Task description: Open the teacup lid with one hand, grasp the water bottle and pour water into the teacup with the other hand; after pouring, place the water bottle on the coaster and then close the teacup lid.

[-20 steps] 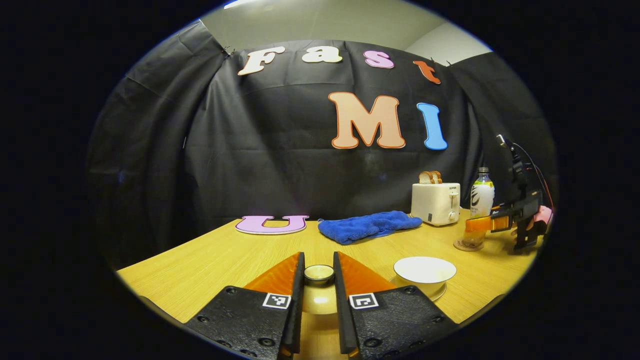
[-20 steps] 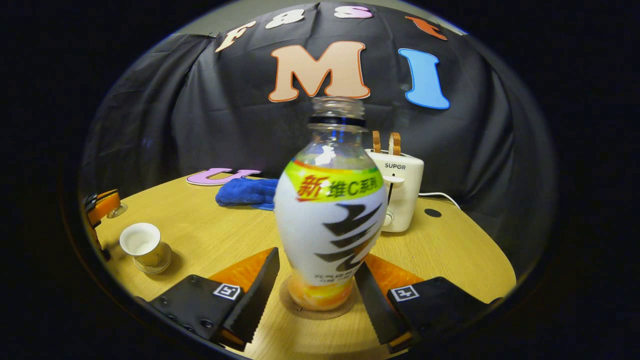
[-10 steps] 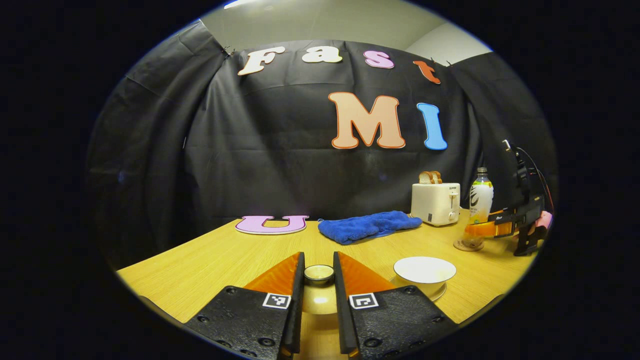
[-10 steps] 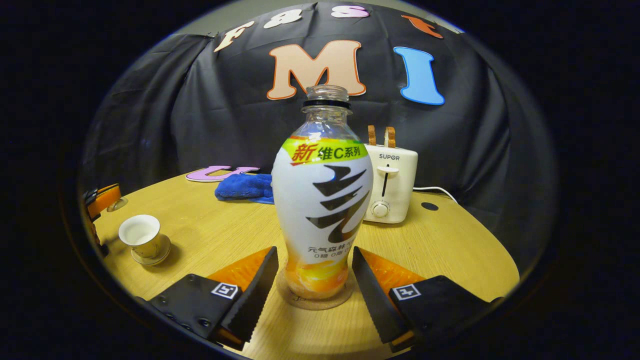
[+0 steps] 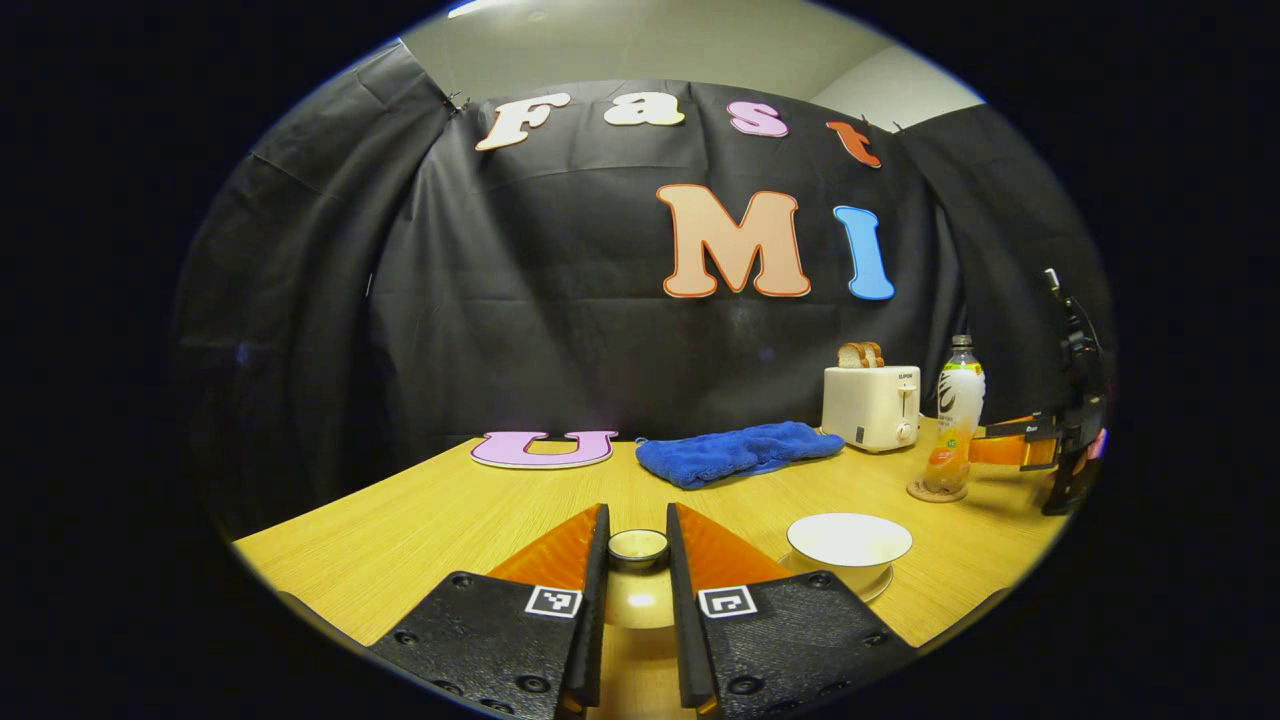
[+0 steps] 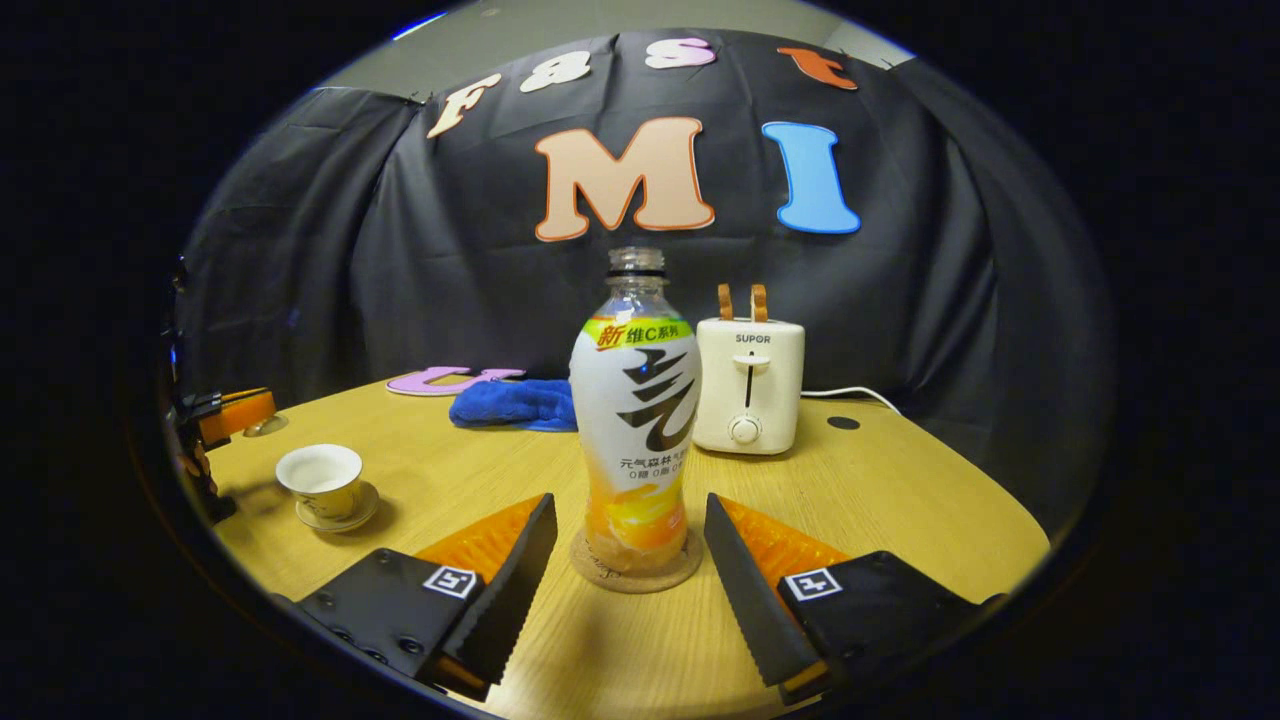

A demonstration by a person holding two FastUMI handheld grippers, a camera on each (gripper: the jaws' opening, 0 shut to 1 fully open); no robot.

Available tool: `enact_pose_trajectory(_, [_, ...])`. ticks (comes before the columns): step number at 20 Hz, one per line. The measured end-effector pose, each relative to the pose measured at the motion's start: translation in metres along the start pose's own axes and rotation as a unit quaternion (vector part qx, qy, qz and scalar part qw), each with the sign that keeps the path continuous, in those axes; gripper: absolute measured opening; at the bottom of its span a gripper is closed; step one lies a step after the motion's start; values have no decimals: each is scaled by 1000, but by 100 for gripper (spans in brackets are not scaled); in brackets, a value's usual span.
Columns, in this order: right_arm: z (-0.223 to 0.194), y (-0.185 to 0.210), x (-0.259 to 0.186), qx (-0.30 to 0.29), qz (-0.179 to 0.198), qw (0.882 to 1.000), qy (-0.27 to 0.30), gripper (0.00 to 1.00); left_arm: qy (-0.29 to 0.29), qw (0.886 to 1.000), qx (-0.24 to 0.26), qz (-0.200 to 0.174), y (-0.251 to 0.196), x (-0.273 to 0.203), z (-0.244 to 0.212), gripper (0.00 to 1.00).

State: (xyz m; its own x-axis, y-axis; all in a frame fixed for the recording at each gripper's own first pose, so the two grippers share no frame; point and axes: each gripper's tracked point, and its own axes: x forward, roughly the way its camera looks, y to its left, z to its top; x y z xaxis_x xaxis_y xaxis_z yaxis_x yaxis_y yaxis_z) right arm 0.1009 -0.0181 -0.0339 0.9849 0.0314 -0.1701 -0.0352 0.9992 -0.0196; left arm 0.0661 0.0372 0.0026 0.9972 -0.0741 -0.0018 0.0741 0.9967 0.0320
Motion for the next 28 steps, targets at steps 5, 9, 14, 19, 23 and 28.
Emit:
enact_pose_trajectory(5, [8, 2, -25, 3, 1, 999, -40, 95, 1, 1000, -2, -11, -8, 2, -1, 28])
enact_pose_trajectory(9, [19, -2, -41, 13, -11, 997, -81, 89, 4, 1000, -2, -22, -22, 8, -2, 28])
enact_pose_trajectory(14, [18, -29, -56, 16, -88, 992, -86, 90, 3, 999, -3, -36, -50, 20, -2, 28])
enact_pose_trajectory(19, [18, -45, -65, 19, -144, 986, -87, 89, 1, 998, -3, -62, -82, 26, -1, 28])
enact_pose_trajectory(23, [18, -48, -66, 19, -149, 985, -87, 89, 1, 996, 1, -90, -108, 29, -1, 28])
enact_pose_trajectory(28, [18, -48, -65, 19, -149, 985, -87, 94, 6, 992, 9, -128, -134, 33, -3, 28])
